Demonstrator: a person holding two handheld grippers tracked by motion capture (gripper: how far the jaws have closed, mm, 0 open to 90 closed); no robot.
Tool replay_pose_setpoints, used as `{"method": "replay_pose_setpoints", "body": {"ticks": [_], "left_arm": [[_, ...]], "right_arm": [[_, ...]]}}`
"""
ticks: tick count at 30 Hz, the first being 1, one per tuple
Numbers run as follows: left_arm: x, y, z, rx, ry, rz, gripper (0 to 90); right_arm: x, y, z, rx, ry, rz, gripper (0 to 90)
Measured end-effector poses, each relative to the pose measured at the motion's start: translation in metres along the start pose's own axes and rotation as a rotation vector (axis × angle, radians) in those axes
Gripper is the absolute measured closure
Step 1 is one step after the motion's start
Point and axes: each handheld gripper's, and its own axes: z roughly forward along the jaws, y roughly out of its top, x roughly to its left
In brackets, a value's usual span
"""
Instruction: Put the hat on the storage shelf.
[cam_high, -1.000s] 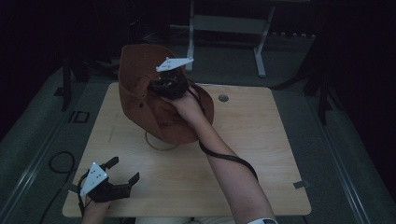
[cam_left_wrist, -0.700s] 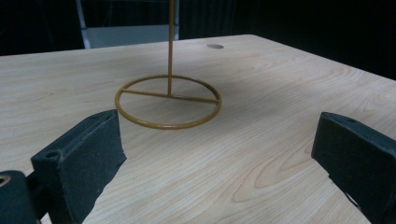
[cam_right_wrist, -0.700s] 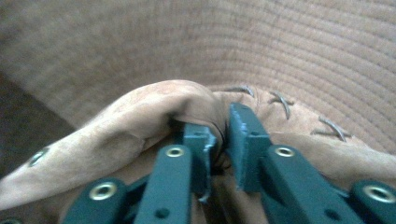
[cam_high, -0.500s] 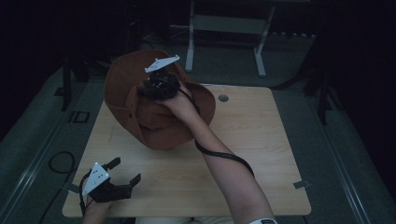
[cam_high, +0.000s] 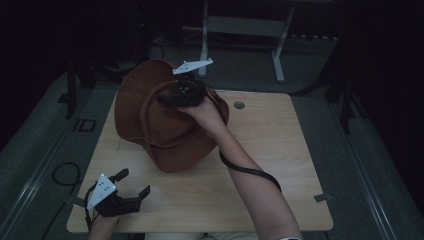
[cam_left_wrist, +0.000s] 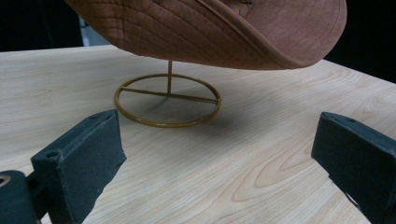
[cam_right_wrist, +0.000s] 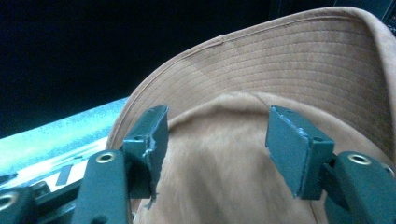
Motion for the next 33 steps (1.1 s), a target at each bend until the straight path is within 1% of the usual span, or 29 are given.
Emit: {"method": "replay_pose_setpoints", "body": {"ticks": [2, 4, 6, 9, 11, 12, 15, 16, 17, 18, 19, 20, 21, 24, 28, 29, 31, 33], "left_arm": [[0.0, 0.0, 0.001, 0.001, 0.0, 0.0, 2.5], [0.0, -0.001, 0.001, 0.003, 0.003, -0.001, 2.5], [0.0, -0.001, 0.001, 0.004, 0.004, 0.0, 2.5], [0.0, -0.001, 0.001, 0.004, 0.005, -0.001, 2.5], [0.0, -0.001, 0.002, 0.004, 0.006, -0.001, 2.5], [0.0, -0.001, 0.002, 0.003, 0.007, 0.0, 2.5], [0.001, -0.002, 0.004, 0.006, 0.003, -0.001, 2.5], [0.001, -0.003, 0.004, -0.003, -0.001, 0.005, 2.5], [0.0, -0.003, 0.005, -0.01, 0.003, 0.017, 2.7], [0.0, -0.003, 0.005, -0.006, 0.011, 0.032, 4.3], [0.0, -0.004, 0.006, 0.0, 0.01, 0.035, 4.7], [0.0, -0.004, 0.007, 0.006, 0.009, 0.026, 4.7], [0.0, -0.005, 0.007, 0.01, 0.008, 0.022, 4.7], [0.001, -0.005, 0.009, 0.018, 0.014, 0.007, 4.3], [0.003, -0.006, 0.01, 0.033, 0.024, 0.0, 3.9], [0.004, -0.006, 0.01, 0.034, 0.021, -0.003, 3.8], [0.005, -0.007, 0.011, 0.046, 0.026, -0.001, 3.2], [0.005, -0.007, 0.011, 0.047, 0.026, 0.0, 3.2]], "right_arm": [[-0.001, -0.004, -0.008, -0.006, 0.021, 0.003, 35.8], [0.0, -0.007, -0.015, -0.016, 0.026, 0.004, 35.0], [0.0, -0.011, -0.022, -0.021, 0.029, -0.007, 30.8], [0.0, -0.018, -0.035, -0.043, 0.037, -0.007, 26.5], [-0.001, -0.023, -0.043, -0.059, 0.04, 0.005, 22.9], [-0.002, -0.026, -0.047, -0.066, 0.049, 0.009, 18.3], [-0.005, -0.035, -0.06, -0.078, 0.061, 0.017, 16.6], [-0.006, -0.038, -0.062, -0.079, 0.057, 0.012, 14.8], [-0.006, -0.04, -0.065, -0.074, 0.049, 0.0, 14.1], [-0.006, -0.043, -0.069, -0.072, 0.048, -0.01, 14.2], [-0.006, -0.045, -0.072, -0.075, 0.057, -0.011, 14.1], [-0.007, -0.049, -0.077, -0.075, 0.06, -0.016, 14.2], [-0.007, -0.051, -0.08, -0.079, 0.049, -0.02, 14.2], [-0.008, -0.059, -0.09, -0.09, 0.042, -0.033, 14.3], [-0.01, -0.071, -0.103, -0.081, 0.026, -0.048, 14.2], [-0.011, -0.074, -0.106, -0.082, 0.022, -0.054, 14.3], [-0.011, -0.08, -0.112, -0.079, 0.007, -0.06, 14.3], [-0.013, -0.088, -0.118, -0.075, 0.005, -0.061, 14.3]]}}
